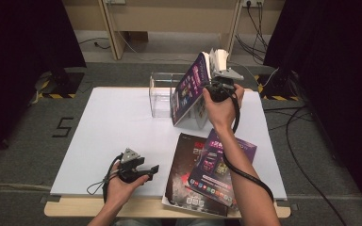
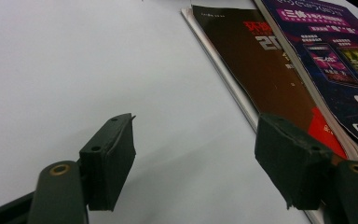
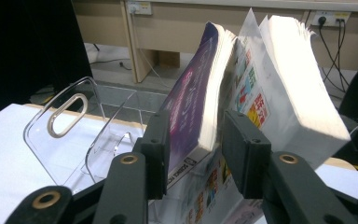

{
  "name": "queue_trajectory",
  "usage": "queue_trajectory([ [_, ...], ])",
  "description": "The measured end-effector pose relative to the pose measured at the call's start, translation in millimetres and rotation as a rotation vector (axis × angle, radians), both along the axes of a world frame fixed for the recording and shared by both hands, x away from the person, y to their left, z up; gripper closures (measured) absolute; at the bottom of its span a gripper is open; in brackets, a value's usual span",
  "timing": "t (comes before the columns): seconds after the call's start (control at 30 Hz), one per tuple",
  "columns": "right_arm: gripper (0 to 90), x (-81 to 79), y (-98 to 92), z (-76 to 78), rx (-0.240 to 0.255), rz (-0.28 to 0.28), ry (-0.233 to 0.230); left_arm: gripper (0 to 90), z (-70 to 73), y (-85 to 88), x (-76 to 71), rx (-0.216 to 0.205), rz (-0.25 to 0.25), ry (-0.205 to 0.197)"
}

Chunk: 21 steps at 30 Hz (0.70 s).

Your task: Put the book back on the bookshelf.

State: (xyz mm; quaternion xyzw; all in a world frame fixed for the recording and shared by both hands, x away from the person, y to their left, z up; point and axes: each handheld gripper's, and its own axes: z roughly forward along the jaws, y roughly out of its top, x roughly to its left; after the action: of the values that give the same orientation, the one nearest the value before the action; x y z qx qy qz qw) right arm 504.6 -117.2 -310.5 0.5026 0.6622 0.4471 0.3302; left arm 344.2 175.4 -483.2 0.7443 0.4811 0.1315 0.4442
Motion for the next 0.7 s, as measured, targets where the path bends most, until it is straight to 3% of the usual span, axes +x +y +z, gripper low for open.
queue_trajectory([
  [0.7, 61.7, -20.1, -11.2, -7.8, 0.033, 0.036, -0.003, 27.8, 0.9, -0.8, -0.5, -0.002, 0.0, -0.002],
])
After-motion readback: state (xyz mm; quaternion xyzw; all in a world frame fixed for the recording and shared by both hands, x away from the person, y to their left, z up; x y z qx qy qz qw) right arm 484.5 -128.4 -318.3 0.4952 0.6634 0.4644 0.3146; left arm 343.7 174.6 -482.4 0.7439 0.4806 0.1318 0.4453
